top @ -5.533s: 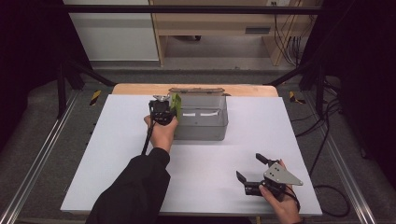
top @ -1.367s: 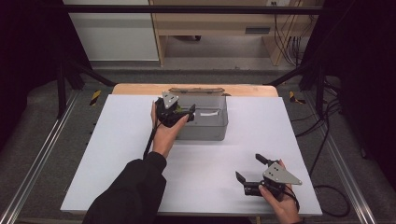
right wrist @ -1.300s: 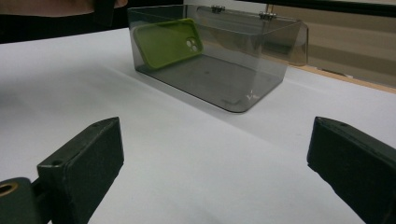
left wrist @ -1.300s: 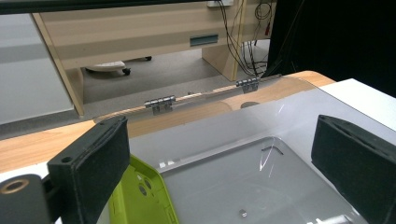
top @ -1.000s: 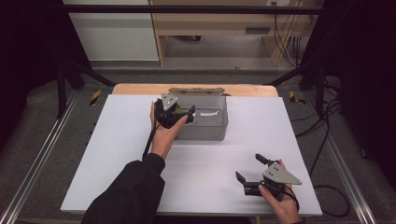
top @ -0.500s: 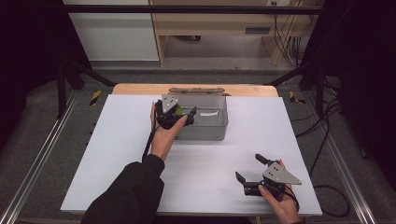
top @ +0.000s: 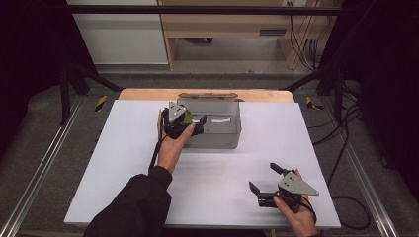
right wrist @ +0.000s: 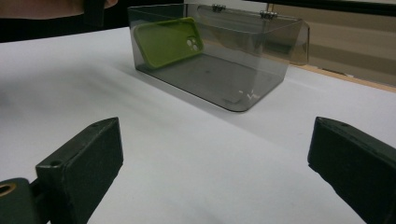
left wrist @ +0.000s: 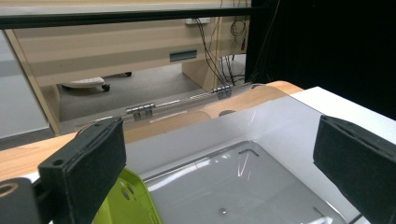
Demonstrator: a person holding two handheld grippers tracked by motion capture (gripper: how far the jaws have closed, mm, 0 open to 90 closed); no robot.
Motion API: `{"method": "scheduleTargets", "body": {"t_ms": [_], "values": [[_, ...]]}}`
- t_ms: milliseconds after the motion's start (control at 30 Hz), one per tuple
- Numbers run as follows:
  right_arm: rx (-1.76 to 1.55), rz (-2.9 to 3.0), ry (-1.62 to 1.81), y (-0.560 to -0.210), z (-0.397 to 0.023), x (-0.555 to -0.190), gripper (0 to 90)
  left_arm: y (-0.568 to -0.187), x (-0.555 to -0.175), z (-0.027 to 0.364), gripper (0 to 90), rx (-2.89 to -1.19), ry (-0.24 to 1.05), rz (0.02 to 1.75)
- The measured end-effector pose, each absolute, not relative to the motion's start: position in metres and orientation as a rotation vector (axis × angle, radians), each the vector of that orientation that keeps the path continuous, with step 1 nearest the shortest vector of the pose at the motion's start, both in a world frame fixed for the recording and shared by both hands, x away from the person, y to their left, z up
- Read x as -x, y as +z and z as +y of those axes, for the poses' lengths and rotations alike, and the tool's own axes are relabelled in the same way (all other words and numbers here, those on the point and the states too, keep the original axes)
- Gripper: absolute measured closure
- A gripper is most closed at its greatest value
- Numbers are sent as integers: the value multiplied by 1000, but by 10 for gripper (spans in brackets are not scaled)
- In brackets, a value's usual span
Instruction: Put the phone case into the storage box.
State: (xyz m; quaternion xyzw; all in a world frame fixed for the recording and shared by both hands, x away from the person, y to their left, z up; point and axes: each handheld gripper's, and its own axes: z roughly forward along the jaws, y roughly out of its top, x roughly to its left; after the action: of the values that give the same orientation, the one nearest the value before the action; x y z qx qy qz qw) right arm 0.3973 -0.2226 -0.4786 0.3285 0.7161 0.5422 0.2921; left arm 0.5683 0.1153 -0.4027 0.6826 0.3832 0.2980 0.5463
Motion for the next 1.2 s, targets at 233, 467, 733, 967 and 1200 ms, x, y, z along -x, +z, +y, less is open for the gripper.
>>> {"method": "scheduleTargets", "body": {"t_ms": [233,467,733,967,1200], "values": [[-873,1908,1448,-479,-222,-397,34,-402,-562,117,24,-1615,705,859],[-876,1908,1451,-479,-222,-397,34,-402,-554,119,23,-1601,676,841],[-875,1910,1450,-479,-222,-397,34,-402,-545,119,21,-1583,647,820],[-876,1911,1450,-479,-222,-397,34,-405,-534,122,20,-1574,607,787],[-876,1911,1454,-479,-221,-397,32,-403,-525,124,20,-1552,609,755]]}}
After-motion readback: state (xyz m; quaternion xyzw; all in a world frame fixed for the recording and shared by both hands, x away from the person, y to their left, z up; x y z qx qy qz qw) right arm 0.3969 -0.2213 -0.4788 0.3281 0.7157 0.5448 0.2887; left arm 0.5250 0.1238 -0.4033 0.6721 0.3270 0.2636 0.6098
